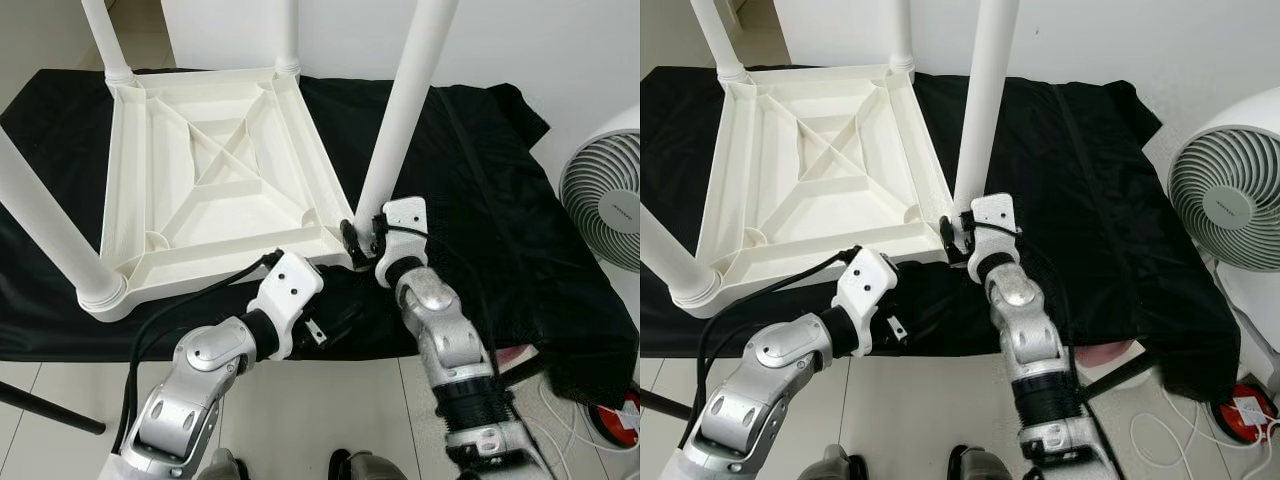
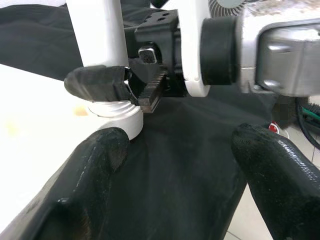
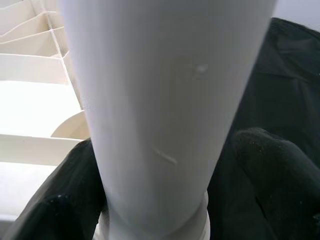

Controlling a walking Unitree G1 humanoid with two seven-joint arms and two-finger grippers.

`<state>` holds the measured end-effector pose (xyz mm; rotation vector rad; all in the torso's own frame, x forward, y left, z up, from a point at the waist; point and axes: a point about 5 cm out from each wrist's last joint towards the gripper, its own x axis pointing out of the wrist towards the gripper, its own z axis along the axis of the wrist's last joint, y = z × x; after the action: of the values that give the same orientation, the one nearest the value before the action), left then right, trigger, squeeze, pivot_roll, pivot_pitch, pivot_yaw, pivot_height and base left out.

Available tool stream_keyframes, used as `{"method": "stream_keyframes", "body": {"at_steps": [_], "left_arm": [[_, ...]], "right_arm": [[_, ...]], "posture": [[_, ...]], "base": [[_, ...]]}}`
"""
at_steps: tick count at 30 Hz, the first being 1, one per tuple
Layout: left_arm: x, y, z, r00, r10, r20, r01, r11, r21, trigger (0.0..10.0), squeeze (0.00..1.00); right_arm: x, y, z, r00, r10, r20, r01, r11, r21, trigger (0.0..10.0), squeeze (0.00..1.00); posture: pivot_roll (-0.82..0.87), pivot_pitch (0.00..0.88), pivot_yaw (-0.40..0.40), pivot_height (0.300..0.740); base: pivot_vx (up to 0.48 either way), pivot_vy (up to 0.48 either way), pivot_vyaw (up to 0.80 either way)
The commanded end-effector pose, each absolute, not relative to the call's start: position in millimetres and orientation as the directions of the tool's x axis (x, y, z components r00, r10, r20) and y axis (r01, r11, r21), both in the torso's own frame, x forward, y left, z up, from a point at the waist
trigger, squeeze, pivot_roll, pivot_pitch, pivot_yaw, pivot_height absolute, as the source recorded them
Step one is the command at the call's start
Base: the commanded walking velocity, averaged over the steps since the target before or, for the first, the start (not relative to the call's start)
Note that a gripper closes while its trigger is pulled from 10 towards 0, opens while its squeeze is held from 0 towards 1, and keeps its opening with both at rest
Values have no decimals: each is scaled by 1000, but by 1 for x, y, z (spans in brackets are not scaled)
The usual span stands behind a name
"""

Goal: Building children table

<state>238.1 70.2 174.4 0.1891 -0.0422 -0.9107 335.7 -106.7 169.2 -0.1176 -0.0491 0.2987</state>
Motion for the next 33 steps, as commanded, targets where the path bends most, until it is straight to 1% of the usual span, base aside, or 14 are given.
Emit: {"method": "stream_keyframes", "body": {"at_steps": [1,5,8,9,10,13,14,17,22,27,28,29,30,33], "left_arm": [[237,69,173,637,-770,-45,764,622,171,10000,0],[237,69,173,636,-770,-45,764,621,172,10000,0],[238,70,173,638,-769,-48,763,622,175,10000,0],[238,71,174,639,-768,-47,762,623,174,10000,0],[238,71,174,639,-768,-47,762,623,174,10000,0],[240,72,175,638,-768,-46,762,623,177,10000,0],[240,72,175,638,-768,-46,762,623,177,10000,0],[239,72,175,633,-773,-50,766,616,182,10000,0],[239,72,175,628,-776,-51,770,612,180,10000,0],[237,71,175,606,-793,-62,789,589,173,10000,0],[237,72,176,598,-799,-67,796,582,168,10000,0],[237,72,176,598,-799,-67,796,582,168,10000,0],[238,75,177,593,-802,-70,799,575,173,10000,0],[239,79,177,595,-799,-82,797,575,186,10000,0]], "right_arm": [[342,-119,166,943,334,-5,-331,932,-149,10000,0],[345,-121,168,937,350,-6,-346,925,-156,10000,0],[349,-124,170,913,408,-10,-404,898,-172,10000,0],[350,-123,172,887,462,-9,-456,871,-182,10000,0],[350,-123,172,887,462,-9,-456,871,-182,10000,0],[349,-117,174,811,586,-14,-574,789,-222,10000,0],[349,-117,174,811,586,-14,-574,789,-222,10000,0],[349,-112,172,729,684,-34,-668,700,-254,10000,0],[352,-114,170,716,696,-45,-681,684,-260,10000,0],[359,-121,166,694,715,-88,-708,653,-269,10000,0],[360,-124,164,686,720,-109,-718,643,-268,8863,0],[360,-124,164,686,720,-109,-718,643,-268,8863,0],[361,-127,161,676,726,-124,-728,632,-266,0,0],[362,-131,159,673,729,-124,-733,635,-246,0,0]], "posture": [[-41,120,-15,740],[-42,121,-15,740],[-40,120,-13,740],[-40,125,-7,740],[-40,125,-7,740],[-37,120,0,740],[-37,120,0,740],[-27,121,9,740],[-27,119,12,740],[-24,143,29,740],[-18,156,20,740],[-18,156,20,740],[-16,148,21,740],[-16,161,27,740]], "base": [[0,0,0],[0,0,0],[0,0,0],[0,0,0],[0,0,0],[0,0,0],[0,0,0],[0,0,0],[0,0,0],[0,0,0],[0,0,0],[0,0,0],[0,0,0],[0,0,0]]}}
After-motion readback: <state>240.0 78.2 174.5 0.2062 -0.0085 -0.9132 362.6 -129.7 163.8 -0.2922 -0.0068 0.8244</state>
